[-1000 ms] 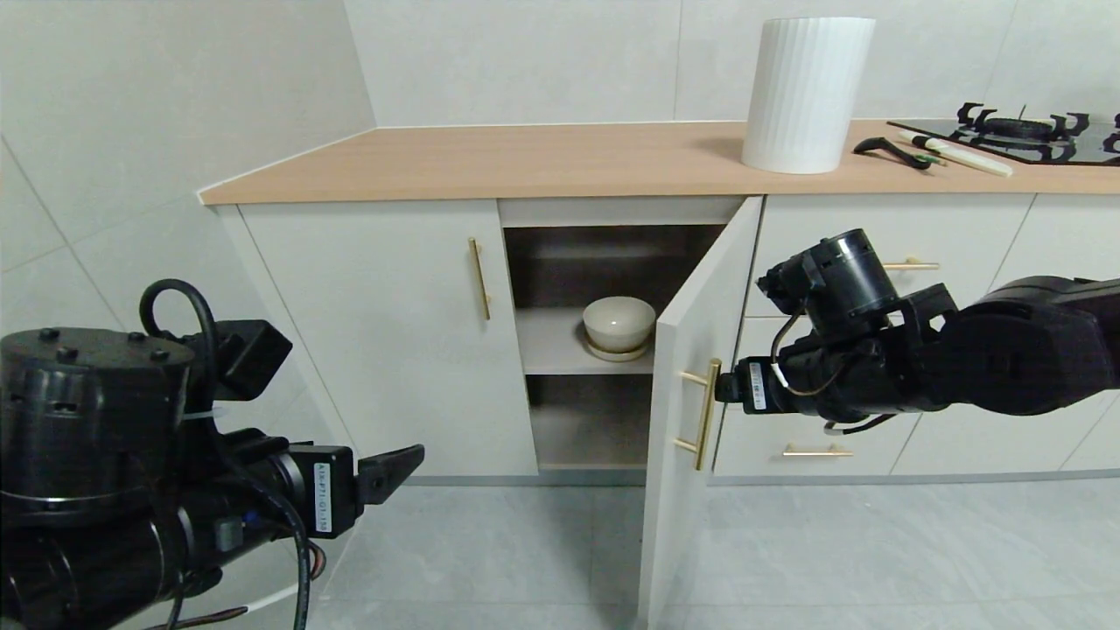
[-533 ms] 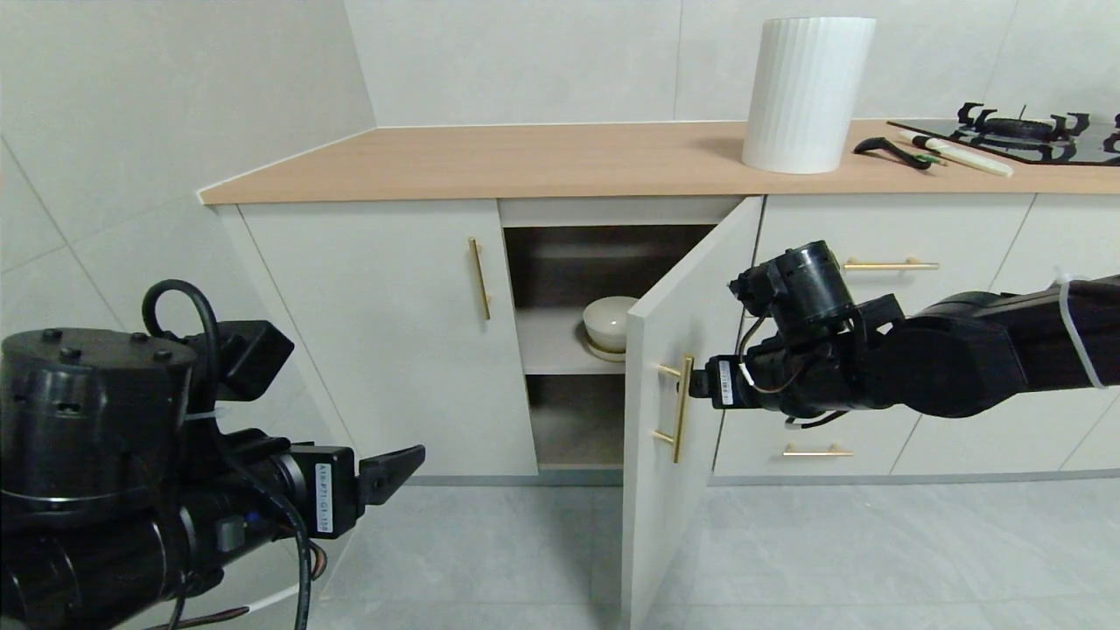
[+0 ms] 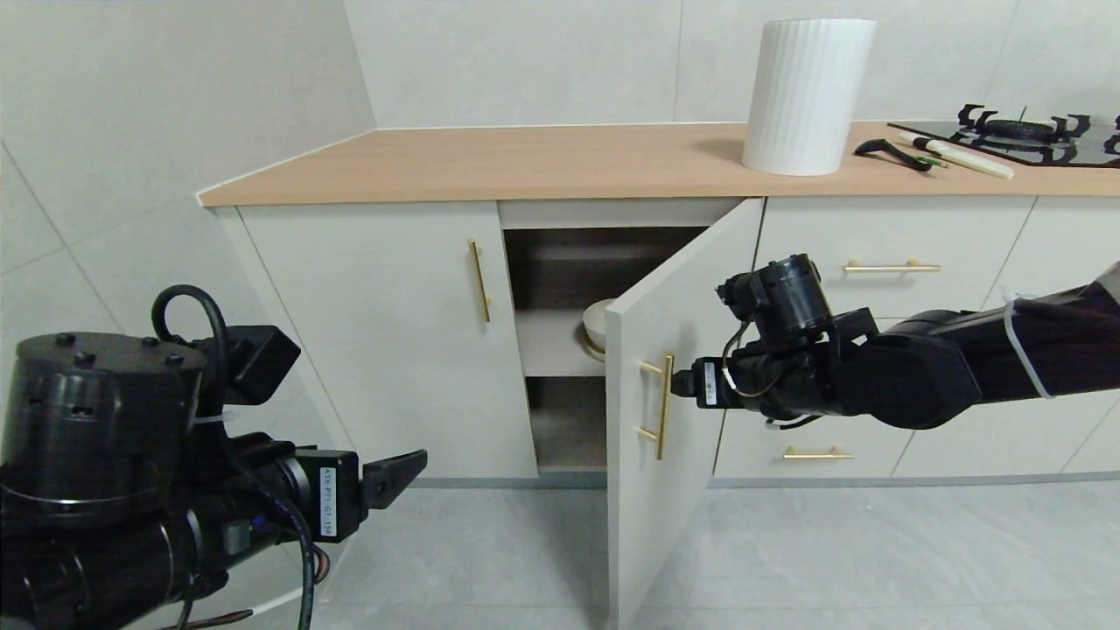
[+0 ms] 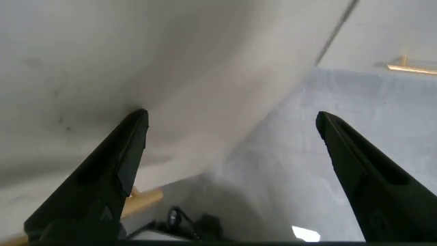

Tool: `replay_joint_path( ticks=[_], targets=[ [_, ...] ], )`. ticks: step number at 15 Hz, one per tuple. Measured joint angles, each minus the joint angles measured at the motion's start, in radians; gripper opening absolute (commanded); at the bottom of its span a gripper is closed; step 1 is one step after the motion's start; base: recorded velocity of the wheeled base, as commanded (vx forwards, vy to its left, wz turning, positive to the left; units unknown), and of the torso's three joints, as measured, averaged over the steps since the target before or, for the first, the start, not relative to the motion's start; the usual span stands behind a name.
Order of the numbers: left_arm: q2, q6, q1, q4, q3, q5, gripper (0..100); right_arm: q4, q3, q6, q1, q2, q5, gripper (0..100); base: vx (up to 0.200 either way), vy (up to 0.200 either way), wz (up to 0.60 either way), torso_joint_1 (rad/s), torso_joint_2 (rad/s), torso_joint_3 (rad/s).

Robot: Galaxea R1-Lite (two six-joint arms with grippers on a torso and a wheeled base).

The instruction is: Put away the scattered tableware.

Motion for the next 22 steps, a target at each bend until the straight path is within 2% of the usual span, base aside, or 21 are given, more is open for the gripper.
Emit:
replay_joint_path(
  ticks=[2,11,14,22],
  targets=[
    [0.001,0.0,0.0,0.0,0.0,0.0,100,-0.016,-0.001,0.001,0.0,0.017,-0.002,100,0.2,0.0,0.0,0.0,0.0,0.0],
    [0.009,-0.001,0.0,-0.001,-0.004,0.001,100,-0.142,-0.015,0.121,0.046,0.07,-0.003,100,0.0,0.0,0.0,0.0,0.0,0.0],
    [0.009,-0.001,0.0,0.0,-0.004,0.001,100,-0.187,-0.053,0.194,0.056,0.111,-0.008,100,0.0,0.0,0.0,0.0,0.0,0.0],
    [0.01,-0.003,0.0,-0.001,-0.004,0.001,100,-0.189,-0.207,0.376,0.054,0.207,-0.021,100,0.0,0.0,0.0,0.0,0.0,0.0]
  ],
)
